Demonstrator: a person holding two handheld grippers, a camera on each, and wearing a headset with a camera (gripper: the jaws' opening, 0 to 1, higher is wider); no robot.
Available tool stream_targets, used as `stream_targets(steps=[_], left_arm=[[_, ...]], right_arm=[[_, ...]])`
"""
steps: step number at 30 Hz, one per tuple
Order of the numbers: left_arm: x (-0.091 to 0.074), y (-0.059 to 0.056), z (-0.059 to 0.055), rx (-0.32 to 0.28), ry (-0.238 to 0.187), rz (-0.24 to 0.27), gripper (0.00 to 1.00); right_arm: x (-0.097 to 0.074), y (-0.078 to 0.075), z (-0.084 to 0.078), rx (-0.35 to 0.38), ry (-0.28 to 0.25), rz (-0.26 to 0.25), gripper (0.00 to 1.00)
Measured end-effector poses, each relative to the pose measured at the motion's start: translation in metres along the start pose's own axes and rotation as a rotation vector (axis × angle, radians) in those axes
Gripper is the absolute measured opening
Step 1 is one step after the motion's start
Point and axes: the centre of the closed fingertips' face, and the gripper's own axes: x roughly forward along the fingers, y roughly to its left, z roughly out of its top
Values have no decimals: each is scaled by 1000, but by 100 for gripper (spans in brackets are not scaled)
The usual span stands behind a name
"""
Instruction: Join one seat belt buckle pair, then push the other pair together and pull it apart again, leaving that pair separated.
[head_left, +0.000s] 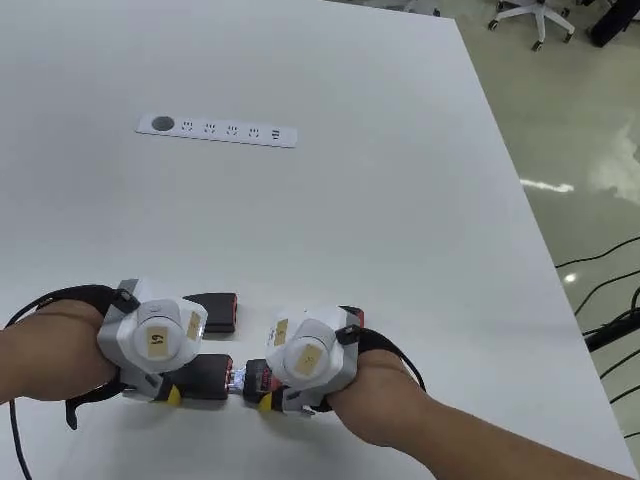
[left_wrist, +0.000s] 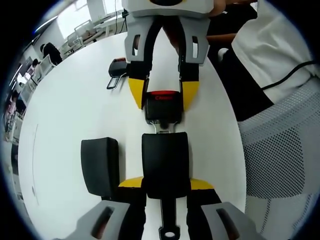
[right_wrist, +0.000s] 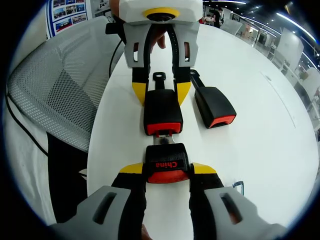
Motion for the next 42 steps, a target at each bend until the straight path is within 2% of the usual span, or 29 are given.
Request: stream_targets(steps=[4,10,13,15,23,25,27,30,39,42], left_arm=[[1,1,-1,2,-3,-3,30],[0,0,0,-11,-9,0,30],[1,1,1,-8,0,2,29],[2,1,-1,-4,0,1,29],[2,0,-3,-7,-1,5,30],[1,0,-3,-21,-10,1,30],[0,-2,-3,-8,-7,-2,29],[-1,-3,-3,-23,-28,1,29],[-1,-3,-2,-31,-14,8,29],[-1,-3,-2,-36,-8,11,29]], right_arm=[[5,2,7,-6,-5,-4,30],[5,2,8,9,-18,-1,30],[6,4,17,-1,-29,4,30],[1,7,17,2,-29,9,30],[0,4,11,-2,-10,7,30],[-2,4,10,-9,-3,5,30],[-4,4,7,-44,9,4,29],[-3,2,5,-35,12,12,29],[-4,2,2,-26,-9,5,29],[2,-2,2,-19,-18,6,29]])
